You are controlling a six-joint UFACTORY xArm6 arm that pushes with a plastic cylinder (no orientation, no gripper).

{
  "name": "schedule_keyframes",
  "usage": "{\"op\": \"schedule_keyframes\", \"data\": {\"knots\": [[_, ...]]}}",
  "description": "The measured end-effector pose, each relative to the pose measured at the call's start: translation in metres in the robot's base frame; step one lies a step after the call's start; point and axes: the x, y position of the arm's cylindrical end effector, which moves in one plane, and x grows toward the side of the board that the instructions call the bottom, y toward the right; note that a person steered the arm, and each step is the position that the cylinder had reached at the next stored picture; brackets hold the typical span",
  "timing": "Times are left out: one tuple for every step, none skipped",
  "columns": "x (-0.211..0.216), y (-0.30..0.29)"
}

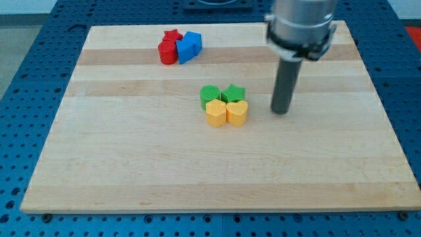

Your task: Move your arm towards the red star

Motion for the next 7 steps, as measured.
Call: {"op": "schedule_keyframes", "data": {"knots": [[-0.049, 0.025], [-0.085, -0.021], [-0.086, -0.102], [-0.07, -0.192], [-0.069, -0.272], [-0.109, -0.331], [-0.166, -0.344]]}}
